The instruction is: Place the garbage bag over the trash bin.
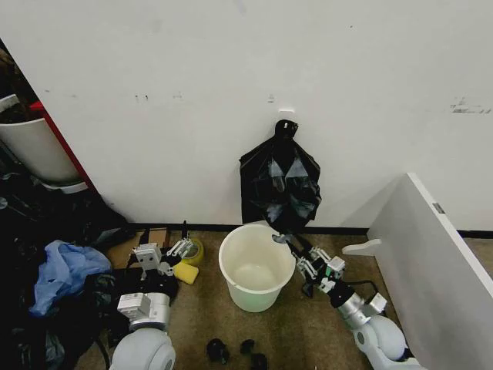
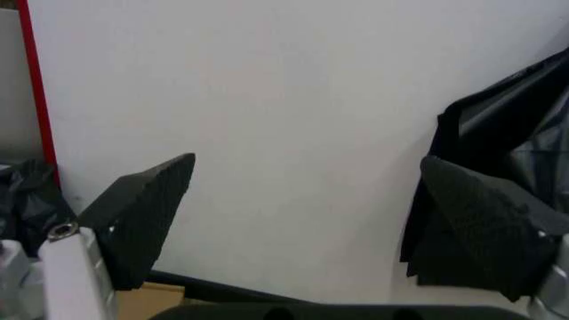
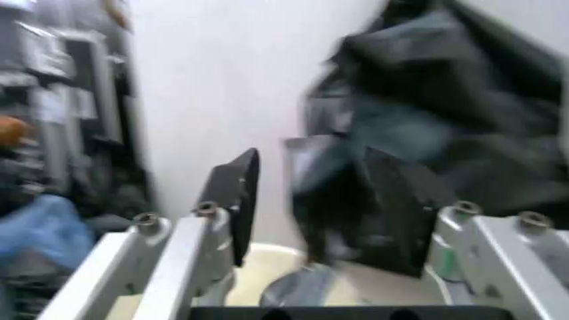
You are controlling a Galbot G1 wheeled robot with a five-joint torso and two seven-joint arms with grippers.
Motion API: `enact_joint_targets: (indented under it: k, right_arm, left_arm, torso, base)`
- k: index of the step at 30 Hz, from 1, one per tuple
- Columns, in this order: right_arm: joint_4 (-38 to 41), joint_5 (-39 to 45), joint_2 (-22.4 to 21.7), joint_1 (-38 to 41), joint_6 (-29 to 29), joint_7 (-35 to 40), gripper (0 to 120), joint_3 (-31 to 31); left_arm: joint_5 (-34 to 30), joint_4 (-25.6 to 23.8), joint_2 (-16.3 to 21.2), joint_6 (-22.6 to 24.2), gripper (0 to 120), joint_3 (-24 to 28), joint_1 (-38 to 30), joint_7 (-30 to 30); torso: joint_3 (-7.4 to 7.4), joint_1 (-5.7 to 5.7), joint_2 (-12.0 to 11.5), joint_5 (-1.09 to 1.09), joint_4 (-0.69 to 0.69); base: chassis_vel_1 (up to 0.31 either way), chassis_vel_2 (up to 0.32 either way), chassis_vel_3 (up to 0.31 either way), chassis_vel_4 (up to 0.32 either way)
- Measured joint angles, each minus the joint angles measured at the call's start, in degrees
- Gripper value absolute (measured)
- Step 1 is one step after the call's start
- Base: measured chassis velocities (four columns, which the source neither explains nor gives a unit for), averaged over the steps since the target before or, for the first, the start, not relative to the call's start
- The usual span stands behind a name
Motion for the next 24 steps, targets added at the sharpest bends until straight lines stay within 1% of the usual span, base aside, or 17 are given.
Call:
enact_joint_targets:
  k: [2, 4, 5, 6, 9, 11, 12, 13, 14, 15, 17, 21, 22, 24]
  right_arm:
    - [0.6, -2.7, -0.1, -0.6, -0.3, 6.3, 58, 0.0]
    - [0.3, -7.3, 0.3, 0.2, -0.7, 13.6, 66, -0.6]
    - [-0.2, -9.7, 0.7, 1.3, -0.5, 15.2, 71, -0.8]
    - [-0.2, -9.7, 0.7, 1.3, -0.5, 15.2, 71, -0.8]
    - [-0.6, -18.3, 1.4, 4.2, -0.8, 19.6, 84, -2.4]
    - [-0.4, -24.5, 1.5, 6.0, -2.5, 24.1, 93, -4.7]
    - [-0.3, -25.9, 1.5, 6.3, -3.0, 25.2, 94, -5.2]
    - [0.0, -30.2, 1.6, 7.5, -5.4, 28.9, 98, -7.0]
    - [0.0, -30.2, 1.6, 7.5, -5.4, 28.9, 98, -7.0]
    - [0.3, -33.6, 1.8, 8.7, -8.0, 31.9, 99, -8.6]
    - [1.0, -36.2, 1.9, 10.2, -11.1, 34.4, 100, -10.5]
    - [2.9, -36.5, 1.9, 12.9, -16.9, 37.7, 100, -15.7]
    - [2.9, -36.5, 1.9, 12.9, -16.9, 37.7, 100, -15.7]
    - [2.8, -36.5, 1.9, 14.2, -20.2, 40.5, 100, -18.4]
  left_arm:
    - [0.0, 0.0, 0.1, 0.0, 100, 0.0, 0.0, 0.0]
    - [0.0, 0.1, 0.2, 0.0, 100, 0.1, 0.0, 0.0]
    - [0.0, 0.1, 0.2, 0.0, 100, 0.1, 0.0, 0.0]
    - [0.0, 0.1, 0.2, 0.0, 100, 0.1, 0.0, 0.0]
    - [0.1, 0.3, 0.1, 0.0, 100, 0.1, 0.0, 0.0]
    - [0.2, 0.5, 0.0, 0.0, 100, 0.1, 0.0, 0.0]
    - [0.2, 0.5, 0.0, 0.0, 100, 0.1, 0.0, 0.0]
    - [0.3, 0.6, -0.1, 0.1, 100, 0.0, 0.1, 0.0]
    - [0.3, 0.6, -0.1, 0.1, 100, 0.0, 0.1, 0.0]
    - [0.4, 0.6, -0.3, 0.1, 100, -0.1, 0.2, -0.1]
    - [0.5, 0.6, -0.5, 0.1, 100, -0.2, 0.4, -0.1]
    - [0.6, 0.6, -0.6, 0.1, 100, -0.7, 0.7, -0.3]
    - [0.6, 0.6, -0.6, 0.1, 100, -0.7, 0.7, -0.3]
    - [0.6, 0.6, -0.7, 0.1, 100, -1.0, 0.8, -0.5]
  torso:
    - [0.0, 0.0, 0.0, 0.01, -0.01]
    - [0.0, 0.0, 0.0, 0.01, -0.01]
    - [0.0, 0.0, 0.0, 0.01, 0.01]
    - [0.0, 0.0, 0.0, 0.01, 0.01]
    - [0.0, 0.0, 0.0, 0.01, 0.01]
    - [0.0, 0.0, 0.0, 0.0, 0.01]
    - [0.0, 0.0, 0.0, 0.0, 0.01]
    - [0.0, 0.0, 0.0, 0.01, 0.01]
    - [0.0, 0.0, 0.0, 0.01, 0.01]
    - [0.0, 0.0, 0.0, 0.0, 0.02]
    - [0.0, 0.0, 0.0, 0.0, 0.01]
    - [0.0, 0.0, 0.0, -0.01, 0.02]
    - [0.0, 0.0, 0.0, -0.01, 0.02]
    - [0.0, 0.0, 0.0, 0.0, 0.01]
  base:
    - [0.0, 0.0, 0.0, 0.0]
    - [0.0, 0.0, 0.0, 0.0]
    - [0.0, 0.0, 0.0, 0.0]
    - [0.0, 0.0, 0.0, 0.0]
    - [0.0, 0.0, 0.0, 0.0]
    - [0.0, 0.0, 0.0, 0.0]
    - [0.0, 0.0, 0.0, 0.0]
    - [0.0, 0.0, 0.0, 0.0]
    - [0.0, 0.0, 0.0, 0.0]
    - [0.0, 0.0, 0.0, 0.0]
    - [0.0, 0.0, 0.0, 0.0]
    - [0.0, 0.0, 0.0, 0.0]
    - [0.0, 0.0, 0.0, 0.0]
    - [0.0, 0.0, 0.0, 0.0]
